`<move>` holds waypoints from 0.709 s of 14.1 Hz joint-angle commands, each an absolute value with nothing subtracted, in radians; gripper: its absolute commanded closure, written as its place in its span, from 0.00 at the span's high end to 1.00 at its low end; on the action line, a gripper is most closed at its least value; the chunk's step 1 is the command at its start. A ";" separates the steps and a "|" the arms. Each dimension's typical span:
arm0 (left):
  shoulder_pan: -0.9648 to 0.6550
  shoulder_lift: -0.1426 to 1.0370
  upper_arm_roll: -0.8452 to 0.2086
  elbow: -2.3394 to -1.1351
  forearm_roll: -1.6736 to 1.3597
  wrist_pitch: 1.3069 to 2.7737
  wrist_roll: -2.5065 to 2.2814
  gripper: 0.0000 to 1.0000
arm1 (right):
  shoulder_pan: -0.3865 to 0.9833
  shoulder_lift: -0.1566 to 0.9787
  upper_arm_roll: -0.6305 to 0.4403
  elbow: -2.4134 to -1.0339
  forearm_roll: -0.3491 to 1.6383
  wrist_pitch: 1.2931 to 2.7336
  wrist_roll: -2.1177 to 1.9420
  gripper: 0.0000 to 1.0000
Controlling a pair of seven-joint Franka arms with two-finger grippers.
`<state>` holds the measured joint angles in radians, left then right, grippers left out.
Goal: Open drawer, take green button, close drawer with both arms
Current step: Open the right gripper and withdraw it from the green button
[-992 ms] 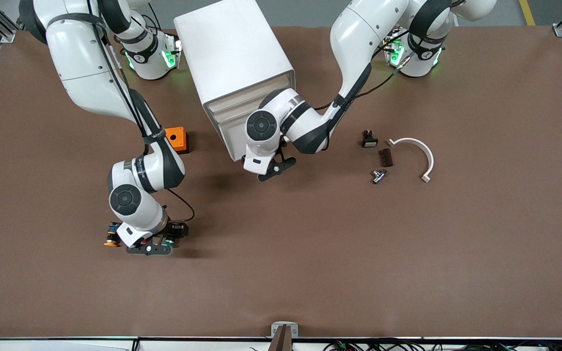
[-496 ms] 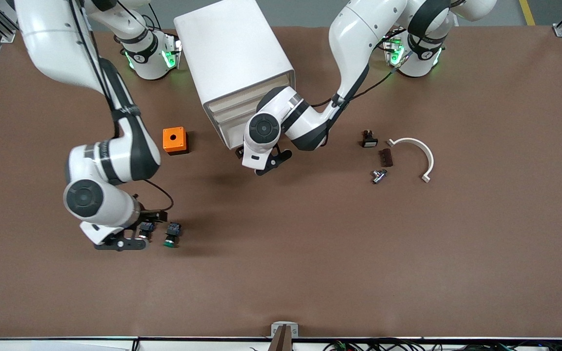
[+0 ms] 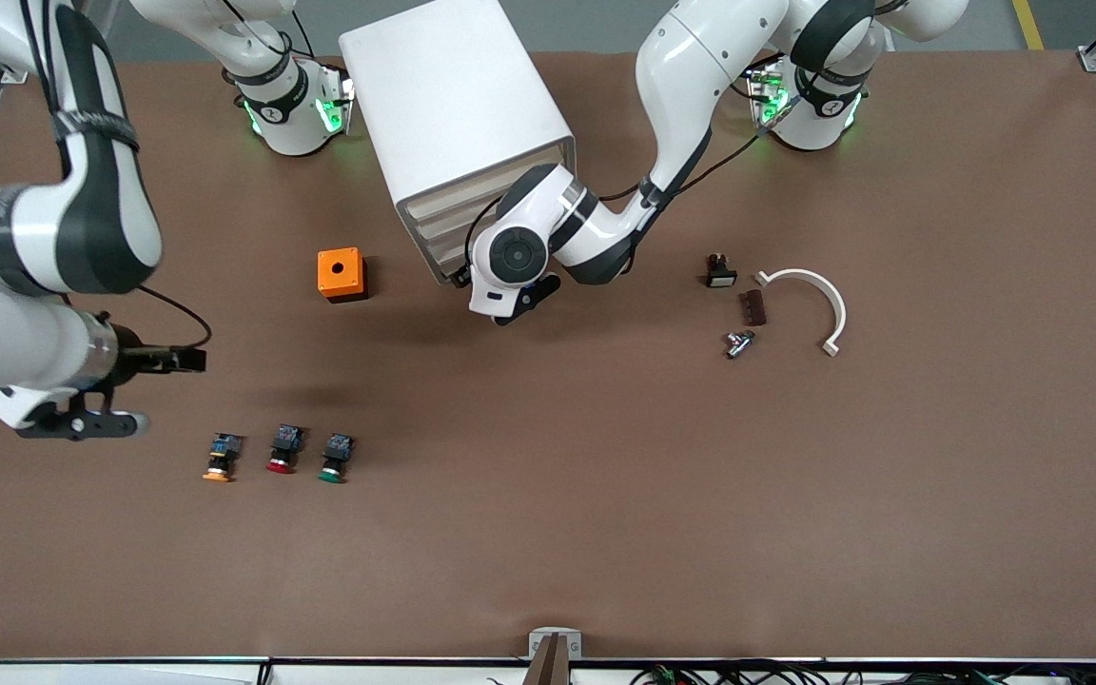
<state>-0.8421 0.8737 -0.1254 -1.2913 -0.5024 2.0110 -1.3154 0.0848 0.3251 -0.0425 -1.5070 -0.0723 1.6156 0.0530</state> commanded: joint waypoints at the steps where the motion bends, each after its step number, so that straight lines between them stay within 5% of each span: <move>1: -0.844 0.868 -0.126 -1.304 -0.532 2.008 -1.312 0.99 | 0.058 0.220 -0.023 -1.571 -0.068 1.585 0.055 1.00; 10: -0.819 0.848 -0.124 -1.299 -0.529 2.010 -1.318 0.99 | 0.006 0.170 -0.025 -1.578 -0.025 1.546 0.043 1.00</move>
<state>-0.8320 0.8728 -0.1253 -1.2914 -0.5114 2.0124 -1.3154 0.0211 0.2066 -0.0415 -1.5503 -0.0443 1.5518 0.0516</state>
